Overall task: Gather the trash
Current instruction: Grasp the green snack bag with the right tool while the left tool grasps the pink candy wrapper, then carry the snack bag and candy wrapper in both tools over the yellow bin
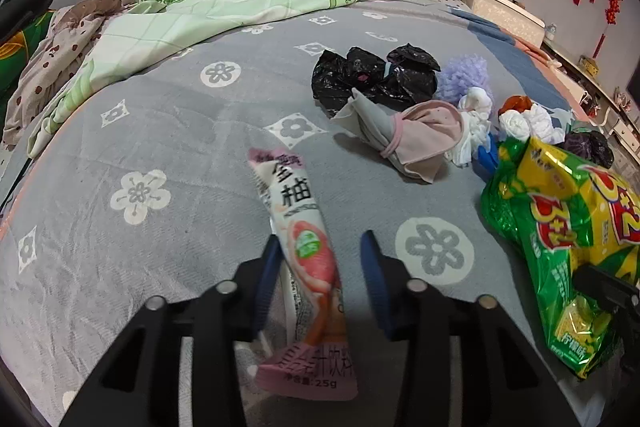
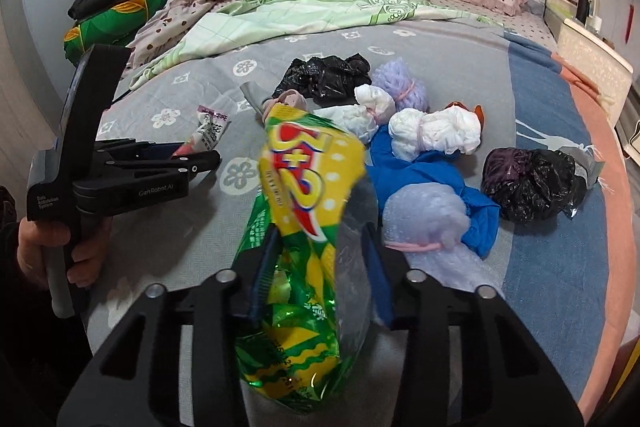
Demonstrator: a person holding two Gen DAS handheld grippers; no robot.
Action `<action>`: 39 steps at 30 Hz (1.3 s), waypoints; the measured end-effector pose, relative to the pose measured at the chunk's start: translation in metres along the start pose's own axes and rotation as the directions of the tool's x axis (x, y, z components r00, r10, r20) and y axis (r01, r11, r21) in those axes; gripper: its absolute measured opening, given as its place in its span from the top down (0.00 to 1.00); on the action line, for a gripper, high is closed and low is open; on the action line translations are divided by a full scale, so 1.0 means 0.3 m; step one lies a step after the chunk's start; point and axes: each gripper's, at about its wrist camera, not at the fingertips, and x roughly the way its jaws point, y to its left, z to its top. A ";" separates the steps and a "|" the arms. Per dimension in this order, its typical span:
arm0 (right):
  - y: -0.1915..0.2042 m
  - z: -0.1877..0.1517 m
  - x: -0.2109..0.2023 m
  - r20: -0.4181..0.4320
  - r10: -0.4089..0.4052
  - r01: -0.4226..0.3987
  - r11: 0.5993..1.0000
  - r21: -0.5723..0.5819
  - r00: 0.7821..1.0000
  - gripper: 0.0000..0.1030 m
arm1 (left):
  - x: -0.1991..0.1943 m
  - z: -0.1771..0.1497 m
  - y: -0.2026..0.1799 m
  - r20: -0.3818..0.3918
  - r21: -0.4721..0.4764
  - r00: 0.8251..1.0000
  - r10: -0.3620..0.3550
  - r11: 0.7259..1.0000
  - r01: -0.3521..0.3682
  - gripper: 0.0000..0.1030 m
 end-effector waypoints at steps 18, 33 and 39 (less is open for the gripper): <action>0.001 -0.024 -0.107 0.057 0.049 -0.052 0.997 0.064 0.997 0.90 | -0.087 -0.006 0.026 0.079 -0.014 0.997 -0.019 1.000 0.021 0.79; 0.039 -0.081 -0.188 0.018 0.012 -0.014 0.991 0.133 1.000 0.97 | -0.223 -0.056 -0.016 0.126 0.008 0.989 -0.072 0.997 0.071 0.79; 0.020 -0.093 -0.262 0.055 0.012 -0.022 0.984 0.177 0.998 0.99 | -0.268 -0.065 -0.035 0.145 0.024 0.986 -0.083 0.996 0.081 0.79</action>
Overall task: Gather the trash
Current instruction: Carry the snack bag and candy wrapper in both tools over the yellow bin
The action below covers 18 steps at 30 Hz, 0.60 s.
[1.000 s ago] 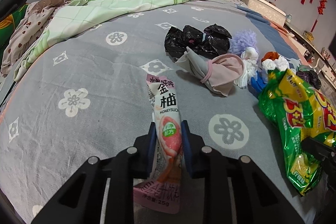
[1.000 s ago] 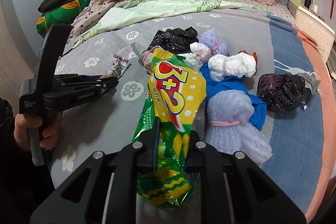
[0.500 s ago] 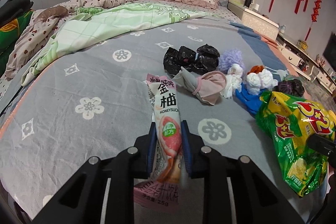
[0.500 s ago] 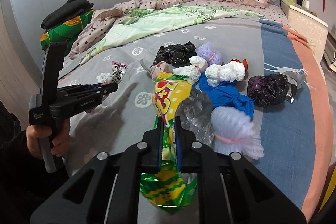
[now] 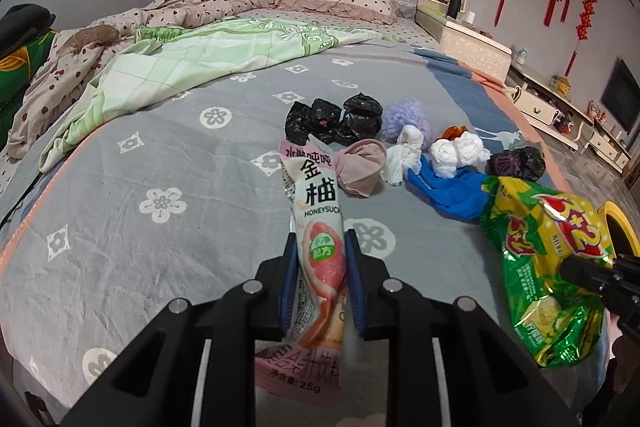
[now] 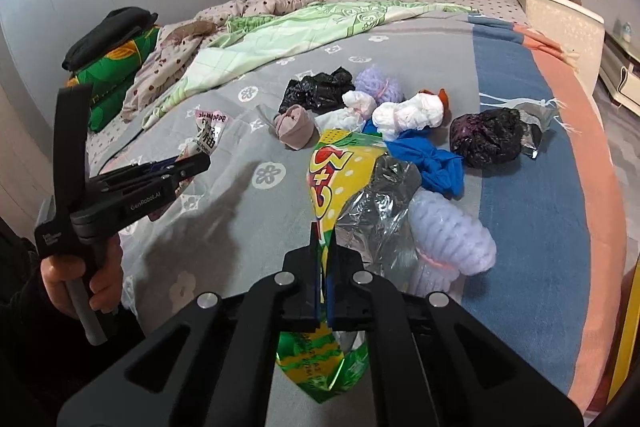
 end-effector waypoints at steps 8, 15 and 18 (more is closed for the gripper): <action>-0.041 0.006 -0.170 0.078 0.015 -0.019 0.999 0.044 0.997 0.99 | -0.079 0.020 -0.061 0.046 0.038 0.998 -0.039 0.999 0.037 0.79; -0.116 0.010 -0.333 0.154 -0.012 0.000 0.997 0.073 0.988 0.99 | -0.145 0.058 -0.165 0.068 0.089 0.993 -0.093 0.992 0.087 0.79; -0.152 0.010 -0.390 0.184 -0.024 0.007 0.996 0.090 0.983 0.99 | -0.158 0.079 -0.222 0.066 0.112 0.991 -0.117 0.988 0.109 0.79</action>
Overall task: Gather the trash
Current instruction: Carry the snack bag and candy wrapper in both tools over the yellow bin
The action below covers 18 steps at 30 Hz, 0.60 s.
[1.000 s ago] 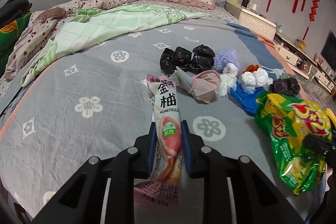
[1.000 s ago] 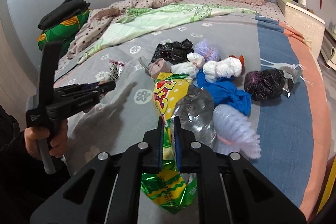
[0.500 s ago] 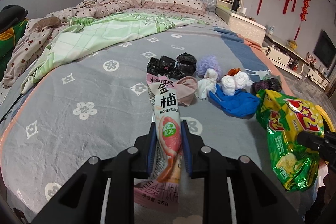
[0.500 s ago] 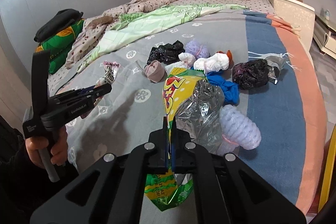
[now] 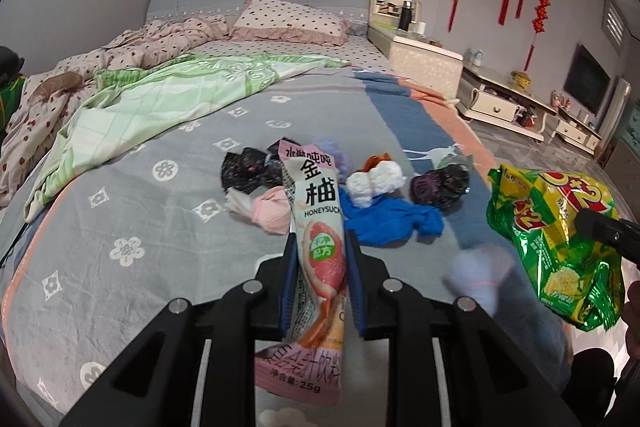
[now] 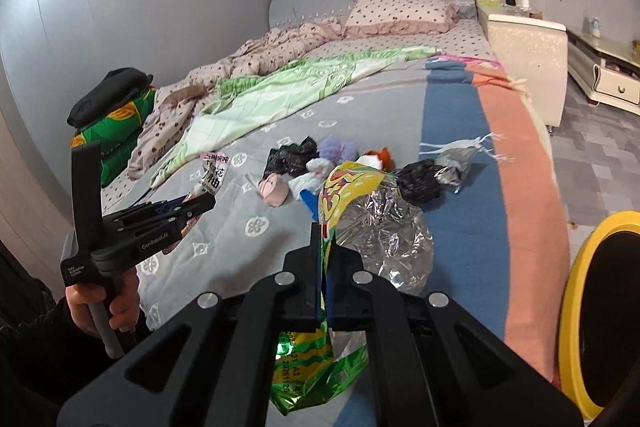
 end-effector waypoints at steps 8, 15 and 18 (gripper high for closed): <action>-0.113 0.022 -0.140 0.078 -0.027 0.024 0.999 0.044 0.997 0.99 | -0.010 0.068 -0.176 0.007 0.075 0.998 -0.056 0.996 0.056 0.79; -0.239 0.026 -0.265 0.135 -0.078 0.066 0.993 0.093 0.988 0.99 | -0.007 0.125 -0.370 0.000 0.149 0.991 -0.132 0.980 0.130 0.79; -0.301 0.029 -0.323 0.157 -0.110 0.092 0.989 0.117 0.981 0.99 | -0.005 0.148 -0.461 -0.009 0.175 0.984 -0.177 0.969 0.176 0.79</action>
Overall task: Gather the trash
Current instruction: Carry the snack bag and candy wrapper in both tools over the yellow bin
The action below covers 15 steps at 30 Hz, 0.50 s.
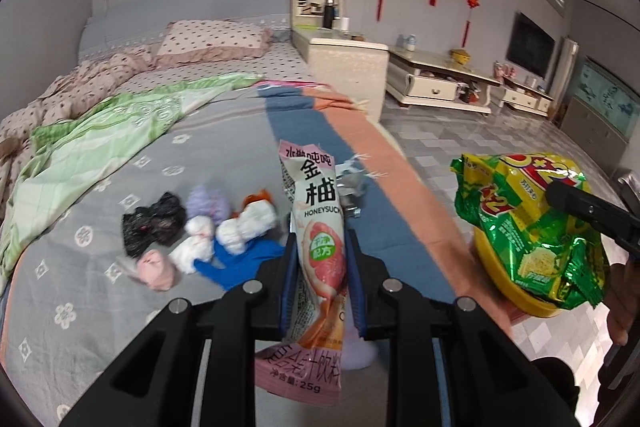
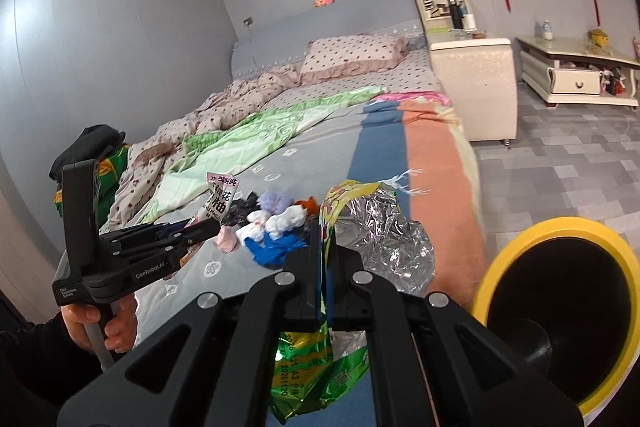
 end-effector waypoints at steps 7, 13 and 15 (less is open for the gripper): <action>-0.174 0.038 -0.148 0.059 -0.093 0.090 0.995 0.053 0.994 0.99 | 0.034 0.077 -0.198 -0.001 0.064 0.996 -0.089 0.994 0.089 0.79; -0.317 0.052 -0.278 0.098 -0.174 0.166 0.982 0.086 0.980 0.99 | 0.060 0.130 -0.377 -0.003 0.131 0.989 -0.147 0.981 0.146 0.79; -0.358 0.054 -0.307 0.100 -0.197 0.187 0.978 0.096 0.975 0.98 | 0.075 0.147 -0.435 -0.011 0.148 0.986 -0.168 0.975 0.168 0.79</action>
